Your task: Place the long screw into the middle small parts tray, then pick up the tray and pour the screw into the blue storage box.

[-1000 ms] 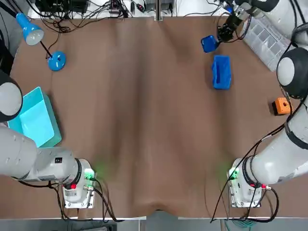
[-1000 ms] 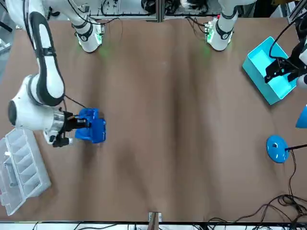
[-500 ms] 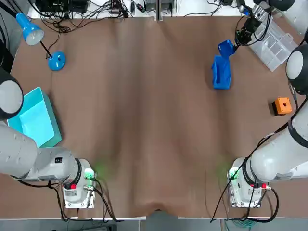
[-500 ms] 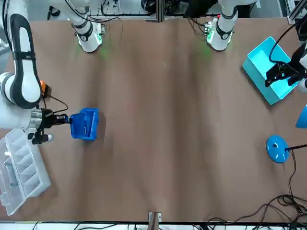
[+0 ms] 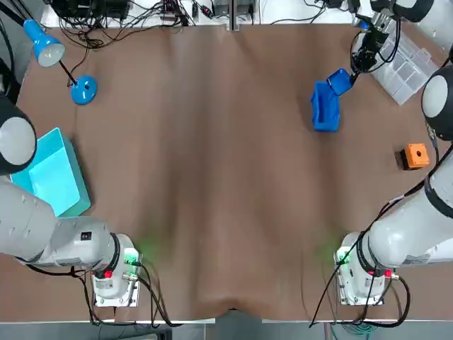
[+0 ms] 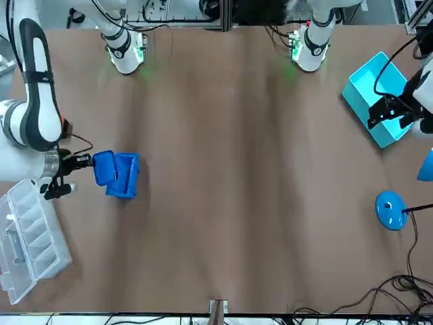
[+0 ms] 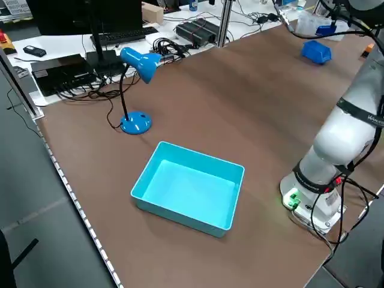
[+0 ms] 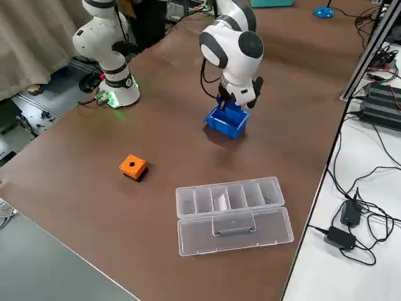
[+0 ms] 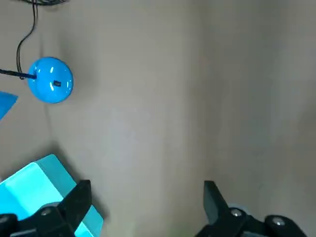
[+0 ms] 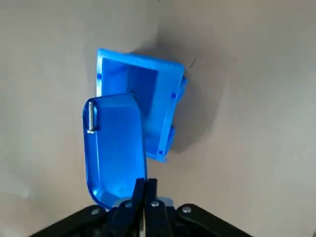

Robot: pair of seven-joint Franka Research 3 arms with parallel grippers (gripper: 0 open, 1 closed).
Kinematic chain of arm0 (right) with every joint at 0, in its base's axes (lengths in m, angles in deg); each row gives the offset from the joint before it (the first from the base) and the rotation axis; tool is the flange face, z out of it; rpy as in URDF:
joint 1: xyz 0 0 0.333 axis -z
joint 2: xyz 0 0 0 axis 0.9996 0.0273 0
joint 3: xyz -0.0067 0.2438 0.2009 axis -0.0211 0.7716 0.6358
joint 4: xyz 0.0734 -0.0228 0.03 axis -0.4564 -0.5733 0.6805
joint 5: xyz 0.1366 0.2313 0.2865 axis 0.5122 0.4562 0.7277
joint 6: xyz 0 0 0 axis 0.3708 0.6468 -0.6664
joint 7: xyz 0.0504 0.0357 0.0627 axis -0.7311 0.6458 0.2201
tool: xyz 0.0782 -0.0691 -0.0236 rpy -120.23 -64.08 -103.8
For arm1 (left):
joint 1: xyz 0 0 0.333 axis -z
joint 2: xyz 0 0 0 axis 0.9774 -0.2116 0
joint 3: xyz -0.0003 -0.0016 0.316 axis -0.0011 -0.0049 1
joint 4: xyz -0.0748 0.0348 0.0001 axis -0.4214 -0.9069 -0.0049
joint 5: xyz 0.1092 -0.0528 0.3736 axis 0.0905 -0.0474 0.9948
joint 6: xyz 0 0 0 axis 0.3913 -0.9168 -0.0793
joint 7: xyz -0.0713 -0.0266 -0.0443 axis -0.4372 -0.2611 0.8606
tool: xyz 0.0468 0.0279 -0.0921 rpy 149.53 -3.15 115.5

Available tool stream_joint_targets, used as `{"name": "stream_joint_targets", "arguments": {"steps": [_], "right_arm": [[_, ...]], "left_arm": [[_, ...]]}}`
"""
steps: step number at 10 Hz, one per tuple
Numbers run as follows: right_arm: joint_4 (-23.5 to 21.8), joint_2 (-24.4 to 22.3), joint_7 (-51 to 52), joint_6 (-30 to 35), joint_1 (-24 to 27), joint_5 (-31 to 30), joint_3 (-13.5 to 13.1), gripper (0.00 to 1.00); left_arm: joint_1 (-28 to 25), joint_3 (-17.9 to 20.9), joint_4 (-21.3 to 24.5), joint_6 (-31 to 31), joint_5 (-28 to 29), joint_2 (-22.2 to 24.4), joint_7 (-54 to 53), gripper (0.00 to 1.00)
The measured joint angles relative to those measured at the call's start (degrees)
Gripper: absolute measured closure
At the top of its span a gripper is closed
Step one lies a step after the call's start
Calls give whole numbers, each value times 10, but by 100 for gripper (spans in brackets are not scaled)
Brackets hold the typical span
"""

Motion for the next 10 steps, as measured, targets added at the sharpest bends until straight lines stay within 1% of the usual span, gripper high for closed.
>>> {"name": "stream_joint_targets", "arguments": {"steps": [1, 2, 3, 5, 7, 10], "right_arm": [[0, 0, 0, 5, -1, -17, 1, 97], [0, 0, 0, 5, -3, -49, 3, 97], [0, 0, 0, 5, -12, -83, 6, 97], [3, 0, -7, 4, -44, -113, 6, 97], [10, 0, -9, 0, -61, -172, 7, 97], [12, 2, -11, -15, -76, -233, 7, 97]], "left_arm": [[0, -2, 0, 0, 0, 0, 0, 0], [0, -2, 0, 0, 0, 0, 0, 0], [0, -1, 0, 0, 0, 0, 0, 0], [-1, -1, 0, 0, 0, 0, 0, 0], [-1, -1, 0, -1, 0, 0, 0, 0], [-1, -2, 0, -1, 0, 0, 0, 0]]}}
